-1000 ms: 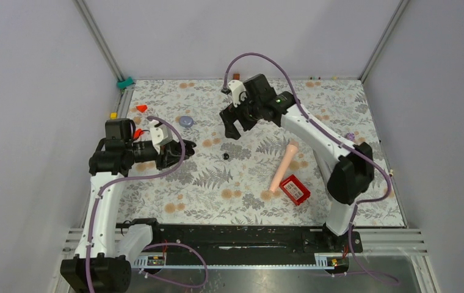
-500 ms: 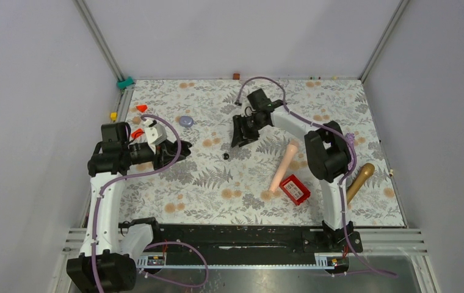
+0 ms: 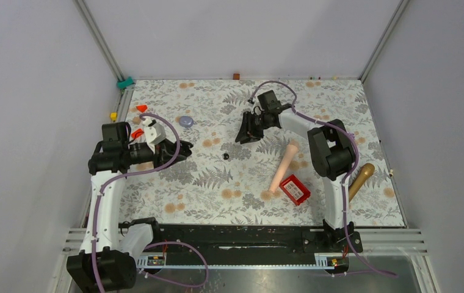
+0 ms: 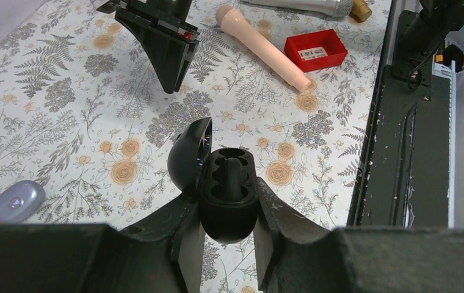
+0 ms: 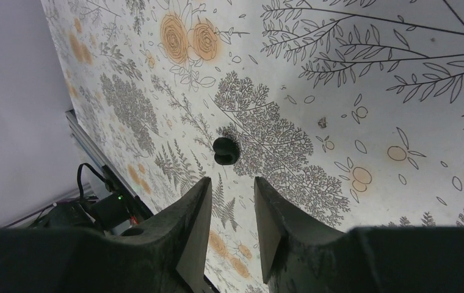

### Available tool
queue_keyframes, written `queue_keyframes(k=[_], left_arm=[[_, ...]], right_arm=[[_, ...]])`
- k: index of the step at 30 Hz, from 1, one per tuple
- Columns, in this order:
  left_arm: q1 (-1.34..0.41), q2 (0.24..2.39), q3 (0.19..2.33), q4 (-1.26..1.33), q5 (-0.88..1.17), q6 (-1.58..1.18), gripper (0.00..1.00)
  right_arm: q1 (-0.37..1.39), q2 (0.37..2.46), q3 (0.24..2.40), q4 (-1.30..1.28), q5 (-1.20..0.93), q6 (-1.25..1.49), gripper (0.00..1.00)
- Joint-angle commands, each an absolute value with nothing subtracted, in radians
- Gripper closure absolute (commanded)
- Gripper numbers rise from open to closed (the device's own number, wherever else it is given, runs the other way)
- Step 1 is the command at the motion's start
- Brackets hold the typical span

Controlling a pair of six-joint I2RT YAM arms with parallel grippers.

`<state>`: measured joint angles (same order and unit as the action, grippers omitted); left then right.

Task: Insert the wireless bluetooth earbuds into the charging case
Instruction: Pick up the earbud from the center of the board.

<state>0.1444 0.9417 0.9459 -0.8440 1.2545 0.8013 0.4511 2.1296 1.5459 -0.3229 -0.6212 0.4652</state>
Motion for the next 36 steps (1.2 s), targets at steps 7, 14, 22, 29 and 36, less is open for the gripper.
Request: queue_keyframes(k=[7,14,22,29,36], left_arm=[[0.156,0.947,0.937,-0.82,1.313,0.815,1.0],[0.161,0.951,0.937,-0.82,1.318,0.814,1.0],[0.166,0.957,0.936,-0.82,1.328,0.813,1.0],[0.169,0.959,0.936,-0.822,1.33,0.814,1.0],[0.172,0.957,0.937,-0.821,1.328,0.81,1.0]], right_arm=[[0.456,2.146,1.509,-0.246,-0.628,0.546,0.61],[0.461,2.138,1.477,-0.224,-0.621,0.582,0.65],[0.49,2.054,1.478,-0.206,-0.629,0.536,0.65],[0.492,2.029,1.466,-0.185,-0.634,0.564,0.66],[0.492,2.126,1.49,-0.208,-0.701,0.636,0.67]])
